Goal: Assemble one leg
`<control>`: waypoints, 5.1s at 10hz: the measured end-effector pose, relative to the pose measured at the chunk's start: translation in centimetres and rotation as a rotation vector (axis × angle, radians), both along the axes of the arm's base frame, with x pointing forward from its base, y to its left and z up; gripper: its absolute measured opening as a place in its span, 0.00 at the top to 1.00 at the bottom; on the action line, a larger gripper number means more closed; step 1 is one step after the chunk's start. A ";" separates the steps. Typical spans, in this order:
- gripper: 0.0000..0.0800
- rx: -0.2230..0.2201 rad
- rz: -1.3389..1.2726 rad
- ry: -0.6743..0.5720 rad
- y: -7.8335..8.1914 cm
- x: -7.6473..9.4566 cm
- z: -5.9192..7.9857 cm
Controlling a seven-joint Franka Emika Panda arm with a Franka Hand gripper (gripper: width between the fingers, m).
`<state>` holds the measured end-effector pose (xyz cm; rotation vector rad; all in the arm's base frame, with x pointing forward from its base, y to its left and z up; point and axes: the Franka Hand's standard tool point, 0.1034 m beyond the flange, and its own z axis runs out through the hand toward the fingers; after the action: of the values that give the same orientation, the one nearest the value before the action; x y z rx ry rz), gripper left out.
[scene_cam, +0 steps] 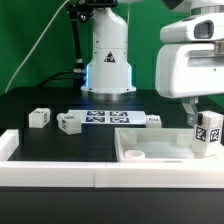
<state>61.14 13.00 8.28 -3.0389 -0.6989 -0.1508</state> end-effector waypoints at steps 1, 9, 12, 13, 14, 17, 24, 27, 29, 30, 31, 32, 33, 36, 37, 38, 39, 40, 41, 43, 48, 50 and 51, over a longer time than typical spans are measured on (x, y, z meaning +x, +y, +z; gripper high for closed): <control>0.19 0.001 0.000 0.000 0.1 0.0 0.0; 0.63 0.031 -0.232 -0.004 -0.4 0.3 0.1; 0.63 0.081 -0.580 0.014 -0.9 0.4 0.0; 0.63 0.107 -0.705 0.021 -1.1 0.4 -0.1; 0.63 0.129 -0.810 0.017 -1.2 0.4 -0.2; 0.62 0.217 -1.230 0.001 -1.4 0.5 -0.2; 0.40 0.273 -1.574 0.039 -1.4 0.5 -0.2; 0.20 0.215 -1.310 0.051 -0.9 0.7 0.0; 0.19 0.151 -1.043 0.037 -0.2 0.8 0.3; 0.19 0.124 -0.915 0.029 -0.3 0.8 0.2; 0.19 0.112 -0.823 0.025 -0.4 0.7 0.0; 0.19 0.092 -0.691 0.015 -0.7 0.7 -0.3; 0.19 0.077 -0.593 0.000 -0.8 0.6 -0.4; 0.19 0.044 -0.396 -0.034 -0.2 0.4 -0.7; 0.19 0.026 -0.294 -0.039 -0.2 0.2 -0.8; 0.19 0.022 -0.263 -0.041 -0.3 0.2 -0.8; 0.19 0.023 -0.266 -0.040 -0.3 0.2 -0.8; 0.36 0.023 -0.266 -0.040 -0.3 0.2 -0.8; 0.53 0.022 -0.266 -0.040 -0.3 0.3 -0.8; 0.64 0.020 -0.276 -0.041 -0.7 0.3 -0.8; 0.64 0.112 -0.663 0.000 -1.2 0.3 -0.9; 0.64 0.143 -0.930 -0.002 -1.3 0.2 -1.1; 0.64 0.163 -1.026 -0.004 -1.3 0.2 -1.1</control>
Offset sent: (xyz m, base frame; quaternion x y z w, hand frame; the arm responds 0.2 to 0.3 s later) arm 0.0000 0.0000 0.0000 0.0000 0.0000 0.0000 1.0000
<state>61.36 11.71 7.19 -2.8864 0.8680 -0.2001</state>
